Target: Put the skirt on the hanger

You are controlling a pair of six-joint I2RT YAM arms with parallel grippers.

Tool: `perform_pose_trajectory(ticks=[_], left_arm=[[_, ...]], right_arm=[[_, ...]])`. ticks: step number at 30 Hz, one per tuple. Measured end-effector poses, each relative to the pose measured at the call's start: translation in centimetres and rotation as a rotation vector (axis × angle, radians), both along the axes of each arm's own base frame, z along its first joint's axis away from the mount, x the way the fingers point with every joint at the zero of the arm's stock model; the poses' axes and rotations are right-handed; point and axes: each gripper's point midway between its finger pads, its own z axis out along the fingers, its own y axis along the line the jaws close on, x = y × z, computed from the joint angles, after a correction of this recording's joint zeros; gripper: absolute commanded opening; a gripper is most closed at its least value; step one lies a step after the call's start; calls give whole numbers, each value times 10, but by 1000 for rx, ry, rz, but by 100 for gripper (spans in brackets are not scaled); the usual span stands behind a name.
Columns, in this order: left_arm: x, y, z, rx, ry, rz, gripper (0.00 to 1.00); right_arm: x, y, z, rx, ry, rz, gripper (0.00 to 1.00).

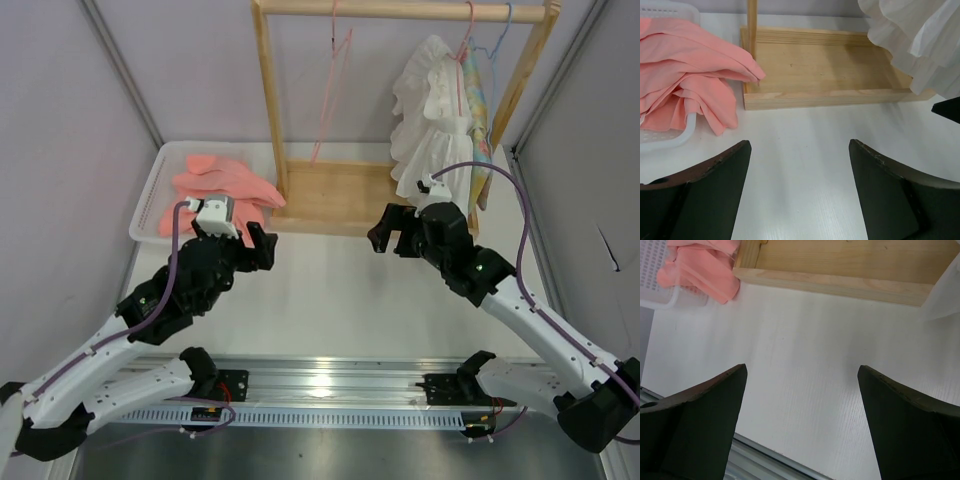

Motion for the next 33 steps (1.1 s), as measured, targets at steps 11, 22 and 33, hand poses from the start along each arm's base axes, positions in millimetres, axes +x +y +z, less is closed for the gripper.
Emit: perform_pose_trajectory(ticks=[11,22,33], left_arm=[[14,-11,-12,55,56,21,87],[147,19,-50,222,252,314,87],[223,17,-122,412,411,324,86]], right_arm=[[-4,0,1,8,-2,11,99],[-10,7,0,26,14,62,99],[-16,-2,16,46,-27,73,99]])
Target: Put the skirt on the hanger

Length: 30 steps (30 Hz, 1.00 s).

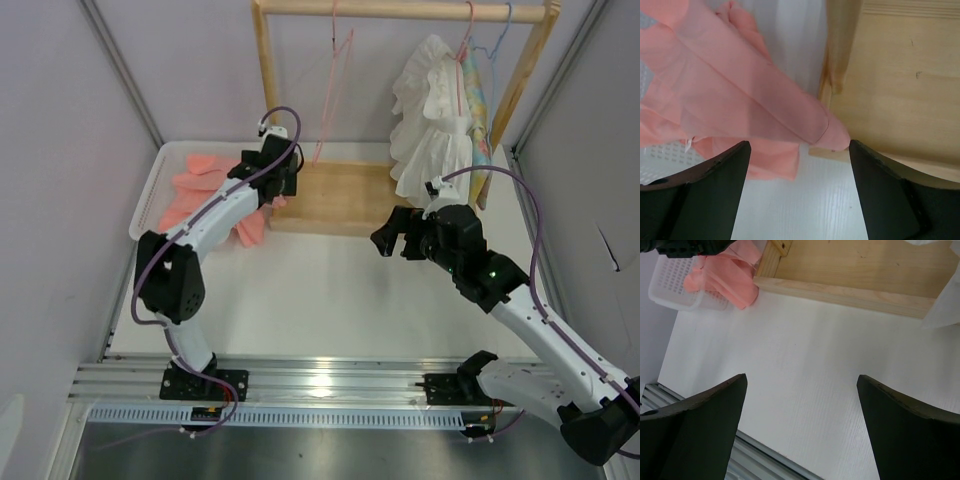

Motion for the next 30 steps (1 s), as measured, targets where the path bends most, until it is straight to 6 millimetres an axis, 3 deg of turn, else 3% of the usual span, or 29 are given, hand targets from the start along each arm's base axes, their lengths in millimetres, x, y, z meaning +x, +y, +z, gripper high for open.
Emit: perform_pose_trajectory(ticks=[5,8,20,30], left_arm=[[25,-8,3,55,10,-27,86],[29,-7,1,103,23,-38,86],[4,-28,-26,331,139,-155,86],[1,-13,-26,500,154,-133,85]], right_arm=[[0,0,0,-3,0,6,99],[0,-2,0,-2,0,4,99],[-1,-3,3,9,-5,11,99],[-4,-6,5,17,-9,12,99]])
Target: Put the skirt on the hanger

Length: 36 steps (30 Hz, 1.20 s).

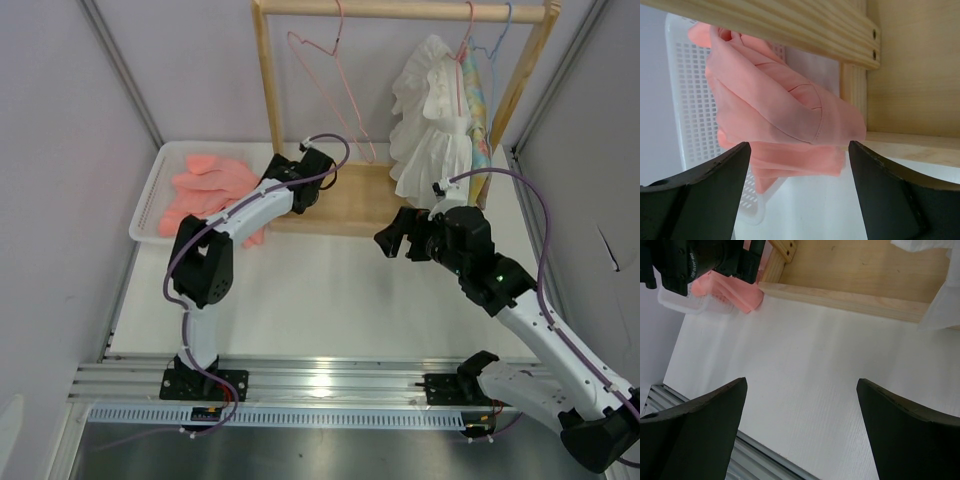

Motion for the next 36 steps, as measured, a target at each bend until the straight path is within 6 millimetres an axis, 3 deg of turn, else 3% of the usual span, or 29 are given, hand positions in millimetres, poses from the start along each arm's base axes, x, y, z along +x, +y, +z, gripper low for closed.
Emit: perform_pose_trajectory(ticks=[13,18,23,26,32,34,35,36], left_arm=[[-7,6,-29,90,65,-22,85],[-2,10,-28,132,42,-13,84],[7,13,-17,180,-6,-12,76],[12,15,-12,202,-28,-13,67],[20,22,-6,228,-43,-4,28],[23,25,-4,233,-48,2,7],[23,26,-3,233,-50,4,1],[25,27,-1,233,-55,6,0]], right_arm=[[-1,-5,4,7,-11,-13,99],[-1,-7,6,11,-17,-17,100],[-3,-10,6,14,-18,-21,99],[-3,-12,5,12,-16,-24,99],[-5,-16,5,14,-17,-31,100],[-6,-16,7,16,-20,-31,99],[-6,-16,7,17,-21,-31,100],[-6,-16,7,18,-22,-31,99]])
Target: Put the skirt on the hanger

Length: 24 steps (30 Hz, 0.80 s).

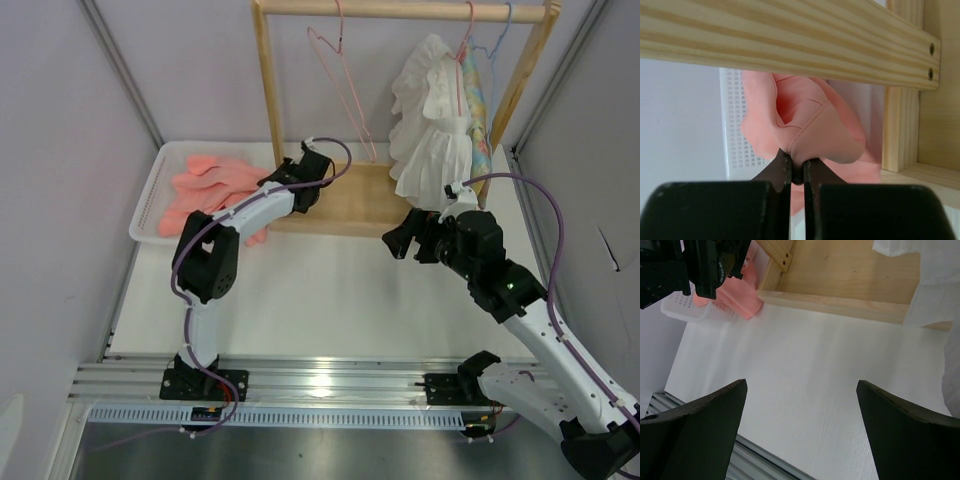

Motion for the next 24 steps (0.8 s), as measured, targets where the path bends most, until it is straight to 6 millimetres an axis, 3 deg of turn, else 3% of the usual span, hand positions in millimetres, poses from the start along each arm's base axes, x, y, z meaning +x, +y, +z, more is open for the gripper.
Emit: perform_pose_trajectory(ticks=[6,9,14,24], left_arm=[[4,1,11,-11,-13,6,0],[8,3,33,-45,-33,20,0],[15,15,101,-167,-140,52,0],[-24,38,241,-359,-391,63,0]], right_arm=[[-1,1,1,4,-1,6,99],[-1,2,1,8,-1,15,99],[1,8,-2,14,4,33,99],[13,22,-11,21,29,69,99]])
